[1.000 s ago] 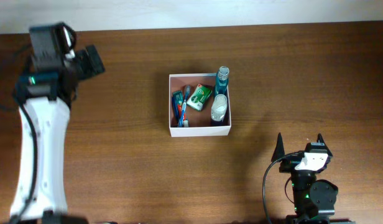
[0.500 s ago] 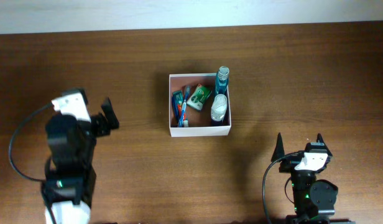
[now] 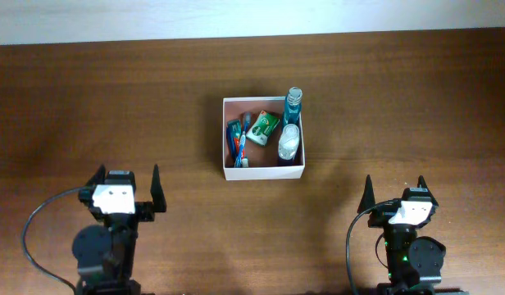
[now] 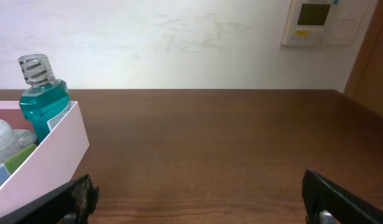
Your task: Pack container
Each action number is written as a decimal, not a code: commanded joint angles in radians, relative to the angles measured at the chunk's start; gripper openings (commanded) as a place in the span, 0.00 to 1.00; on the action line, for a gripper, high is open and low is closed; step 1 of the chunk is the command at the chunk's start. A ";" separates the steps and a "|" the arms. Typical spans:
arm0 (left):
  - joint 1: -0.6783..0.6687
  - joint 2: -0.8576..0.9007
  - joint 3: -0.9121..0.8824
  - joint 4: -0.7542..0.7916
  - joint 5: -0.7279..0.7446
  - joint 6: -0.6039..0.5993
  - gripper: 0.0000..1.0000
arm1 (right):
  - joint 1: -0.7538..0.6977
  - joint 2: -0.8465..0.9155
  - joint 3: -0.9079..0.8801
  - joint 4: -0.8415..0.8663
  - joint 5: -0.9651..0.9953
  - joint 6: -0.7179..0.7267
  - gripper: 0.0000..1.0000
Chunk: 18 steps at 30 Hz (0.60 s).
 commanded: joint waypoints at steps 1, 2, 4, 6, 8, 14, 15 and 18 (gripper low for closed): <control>-0.015 -0.059 -0.042 0.006 0.022 0.008 0.99 | 0.009 -0.007 -0.005 -0.008 0.001 -0.002 0.98; -0.020 -0.071 -0.050 0.006 0.022 0.008 1.00 | 0.009 -0.007 -0.005 -0.007 0.001 -0.002 0.98; -0.033 -0.096 -0.070 0.007 0.021 0.008 1.00 | 0.009 -0.007 -0.005 -0.008 0.001 -0.002 0.98; -0.042 -0.114 -0.084 0.007 0.021 0.008 0.99 | 0.009 -0.007 -0.005 -0.007 0.001 -0.002 0.98; -0.044 -0.138 -0.105 0.023 0.021 0.007 0.99 | 0.009 -0.007 -0.005 -0.008 0.001 -0.002 0.98; -0.043 -0.197 -0.168 0.059 0.021 -0.076 0.99 | 0.009 -0.007 -0.005 -0.008 0.001 -0.002 0.98; -0.043 -0.203 -0.179 0.068 0.021 -0.075 0.99 | 0.009 -0.007 -0.005 -0.008 0.001 -0.002 0.98; -0.043 -0.217 -0.216 0.105 0.014 -0.075 1.00 | 0.009 -0.007 -0.005 -0.008 0.001 -0.002 0.98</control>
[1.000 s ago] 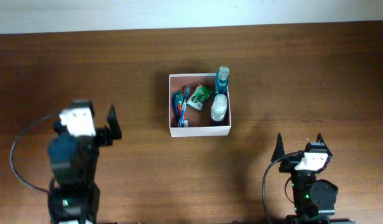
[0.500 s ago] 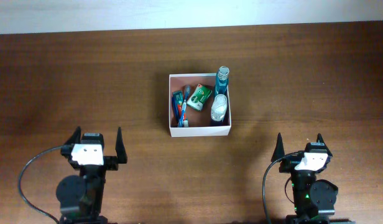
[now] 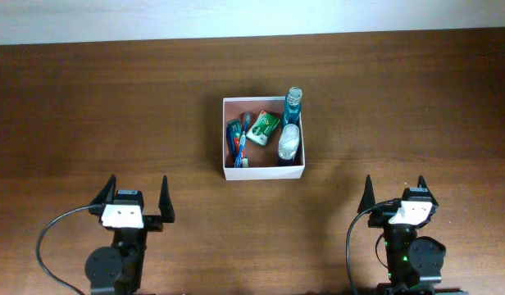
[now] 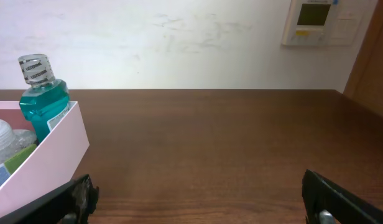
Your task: Pack container
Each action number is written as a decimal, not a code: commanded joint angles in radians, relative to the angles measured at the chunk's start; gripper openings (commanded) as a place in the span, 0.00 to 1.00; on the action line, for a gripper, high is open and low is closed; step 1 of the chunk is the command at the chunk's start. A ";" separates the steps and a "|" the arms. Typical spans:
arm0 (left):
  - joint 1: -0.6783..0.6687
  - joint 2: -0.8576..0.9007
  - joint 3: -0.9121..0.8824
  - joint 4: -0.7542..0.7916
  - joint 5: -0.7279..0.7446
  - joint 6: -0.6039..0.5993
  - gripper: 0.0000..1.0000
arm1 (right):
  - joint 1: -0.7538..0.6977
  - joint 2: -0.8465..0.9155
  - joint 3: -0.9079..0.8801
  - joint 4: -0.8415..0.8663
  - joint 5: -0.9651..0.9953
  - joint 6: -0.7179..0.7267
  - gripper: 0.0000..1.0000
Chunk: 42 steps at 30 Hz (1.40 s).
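Observation:
The white box (image 3: 228, 131) sits mid-table holding a teal mouthwash bottle (image 3: 293, 105), a clear bottle (image 3: 288, 142), a green packet (image 3: 264, 125) and a toothbrush and tube (image 3: 237, 139). In the right wrist view the box wall (image 4: 48, 152) and the mouthwash bottle (image 4: 42, 99) show at the left. My left gripper (image 3: 138, 193) stands open near the front left, well short of the box. Front right, my right gripper (image 3: 394, 190) is open too, with nothing between its fingers (image 4: 325, 199).
The brown table (image 3: 400, 98) runs back to a pale wall. A wall thermostat (image 4: 319, 22) and a wooden door frame show at the far right in the right wrist view.
My left arm has drawn back toward the front edge and a little right, its gripper still open. The right arm and the box contents have not moved.

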 commanded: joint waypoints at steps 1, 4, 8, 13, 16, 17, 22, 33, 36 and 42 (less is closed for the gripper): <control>-0.004 -0.026 -0.050 0.034 0.007 -0.025 0.99 | 0.009 -0.007 -0.005 -0.008 0.001 -0.002 0.98; -0.004 -0.045 -0.085 0.056 0.007 -0.025 0.99 | 0.009 -0.007 -0.005 -0.008 0.001 -0.002 0.98; -0.004 -0.070 -0.134 0.094 0.006 -0.025 1.00 | 0.009 -0.007 -0.005 -0.008 0.001 -0.002 0.98; 0.021 -0.113 -0.136 0.053 0.008 -0.025 1.00 | 0.009 -0.007 -0.005 -0.008 0.001 -0.002 0.98; 0.052 -0.162 -0.136 -0.014 0.008 -0.025 1.00 | 0.009 -0.007 -0.005 -0.008 0.001 -0.002 0.99; 0.063 -0.187 -0.136 -0.045 0.012 -0.025 0.99 | 0.009 -0.007 -0.005 -0.007 0.001 -0.002 0.98; 0.071 -0.199 -0.135 -0.084 0.016 -0.026 1.00 | 0.009 -0.007 -0.005 -0.008 0.001 -0.002 0.98; 0.070 -0.199 -0.135 -0.096 0.014 -0.025 0.99 | 0.009 -0.007 -0.005 -0.008 0.001 -0.002 0.98; 0.071 -0.199 -0.135 -0.095 0.014 -0.025 0.99 | 0.009 -0.007 -0.005 -0.008 0.001 -0.002 0.98; 0.071 -0.199 -0.135 -0.093 0.014 -0.025 0.99 | 0.009 -0.007 -0.005 -0.007 0.001 -0.002 0.98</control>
